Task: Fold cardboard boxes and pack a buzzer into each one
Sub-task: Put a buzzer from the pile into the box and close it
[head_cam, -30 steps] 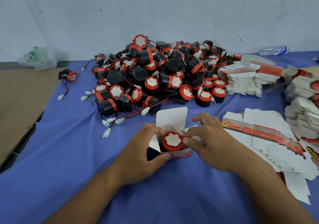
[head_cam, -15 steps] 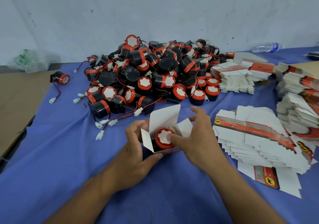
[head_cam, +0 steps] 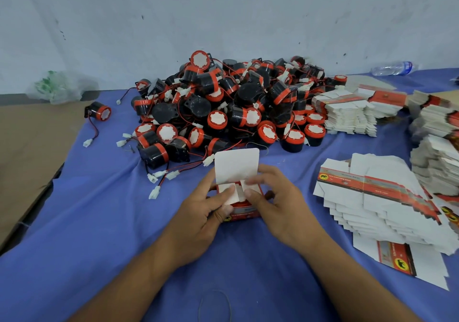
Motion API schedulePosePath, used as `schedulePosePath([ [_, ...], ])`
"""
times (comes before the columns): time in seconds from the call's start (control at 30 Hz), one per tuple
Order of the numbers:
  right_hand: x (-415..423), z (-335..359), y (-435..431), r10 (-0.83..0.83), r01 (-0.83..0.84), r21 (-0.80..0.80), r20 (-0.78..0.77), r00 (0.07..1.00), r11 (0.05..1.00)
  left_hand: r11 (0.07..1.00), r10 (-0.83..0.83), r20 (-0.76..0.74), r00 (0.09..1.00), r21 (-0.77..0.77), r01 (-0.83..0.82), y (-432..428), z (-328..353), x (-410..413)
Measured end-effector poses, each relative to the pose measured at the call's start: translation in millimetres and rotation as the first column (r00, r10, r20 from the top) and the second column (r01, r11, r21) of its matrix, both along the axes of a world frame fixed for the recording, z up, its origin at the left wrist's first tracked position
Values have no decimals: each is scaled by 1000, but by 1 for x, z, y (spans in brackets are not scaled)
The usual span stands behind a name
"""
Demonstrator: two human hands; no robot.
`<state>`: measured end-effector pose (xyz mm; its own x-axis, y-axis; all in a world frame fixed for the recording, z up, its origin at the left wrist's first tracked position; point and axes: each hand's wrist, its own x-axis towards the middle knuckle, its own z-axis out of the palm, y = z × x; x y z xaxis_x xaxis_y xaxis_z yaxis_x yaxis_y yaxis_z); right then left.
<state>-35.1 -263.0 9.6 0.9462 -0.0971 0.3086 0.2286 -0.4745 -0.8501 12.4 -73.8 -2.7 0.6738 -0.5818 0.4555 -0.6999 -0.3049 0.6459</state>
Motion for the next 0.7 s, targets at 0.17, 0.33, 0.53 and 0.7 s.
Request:
schedulePosePath([
  [0.17, 1, 2, -4, 86, -83, 129, -15, 996, 988, 993, 81, -90, 993, -84, -88, 2, 2, 1],
  [0.33, -3, 5, -14, 204, -205, -48, -33, 979, 978, 969, 48, -246, 968, -222, -104, 3, 2, 1],
  [0.53, -3, 7, -20, 238, -240, -56, -37, 971, 969, 994, 22, -202, 979, -97, -42, 14, 2, 2],
  [0.7, -4, 3, -15, 256, -254, 37, -91, 962, 966, 992, 21, -194, 981, -116, -44, 13, 2, 2],
])
